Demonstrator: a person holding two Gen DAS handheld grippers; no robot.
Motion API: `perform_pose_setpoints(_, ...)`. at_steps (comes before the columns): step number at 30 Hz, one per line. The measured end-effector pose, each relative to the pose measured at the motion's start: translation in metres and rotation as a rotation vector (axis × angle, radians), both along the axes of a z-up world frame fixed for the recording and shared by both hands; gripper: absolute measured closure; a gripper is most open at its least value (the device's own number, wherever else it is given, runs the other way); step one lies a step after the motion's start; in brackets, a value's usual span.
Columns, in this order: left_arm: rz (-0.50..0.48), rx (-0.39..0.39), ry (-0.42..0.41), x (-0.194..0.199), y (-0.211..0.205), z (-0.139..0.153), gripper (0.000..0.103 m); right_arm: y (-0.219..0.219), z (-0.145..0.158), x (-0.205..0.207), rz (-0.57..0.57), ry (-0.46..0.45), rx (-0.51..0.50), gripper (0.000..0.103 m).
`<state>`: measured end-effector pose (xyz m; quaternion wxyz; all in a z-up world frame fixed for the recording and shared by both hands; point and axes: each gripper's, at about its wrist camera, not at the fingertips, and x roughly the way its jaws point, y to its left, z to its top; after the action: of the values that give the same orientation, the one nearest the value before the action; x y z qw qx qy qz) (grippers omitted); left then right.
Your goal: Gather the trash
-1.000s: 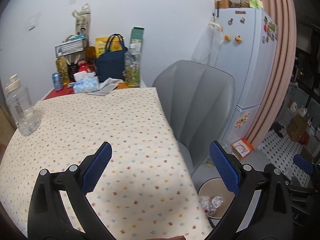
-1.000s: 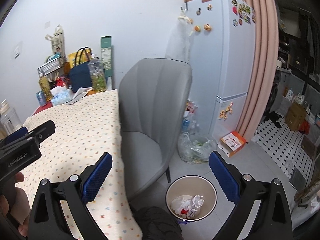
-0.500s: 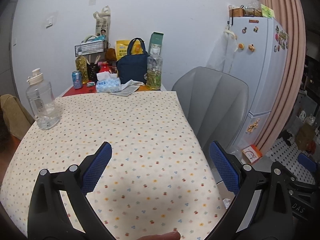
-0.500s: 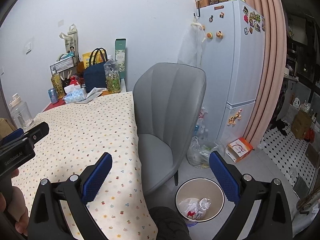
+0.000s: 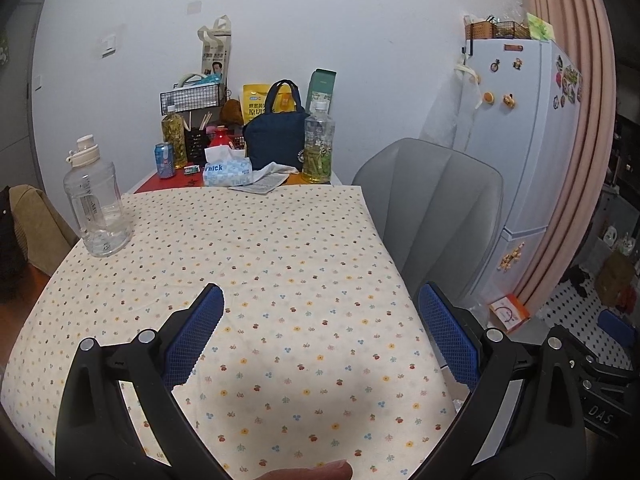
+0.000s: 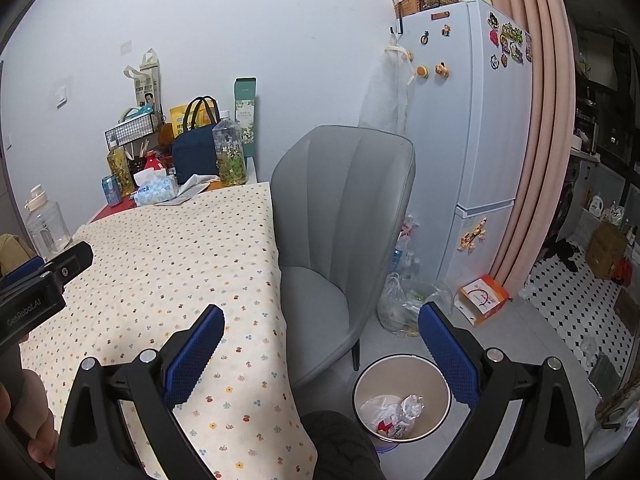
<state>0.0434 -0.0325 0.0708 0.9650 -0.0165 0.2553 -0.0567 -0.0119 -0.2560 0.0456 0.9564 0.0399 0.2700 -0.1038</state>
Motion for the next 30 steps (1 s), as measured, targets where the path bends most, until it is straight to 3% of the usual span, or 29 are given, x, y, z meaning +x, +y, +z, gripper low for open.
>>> perform_pose_setpoints(30,0.016,-0.022,0.012,0.0062,0.0029,-0.0100,0.006,0.0006,-0.0069,0.0049,0.007,0.015,-0.008,0.008)
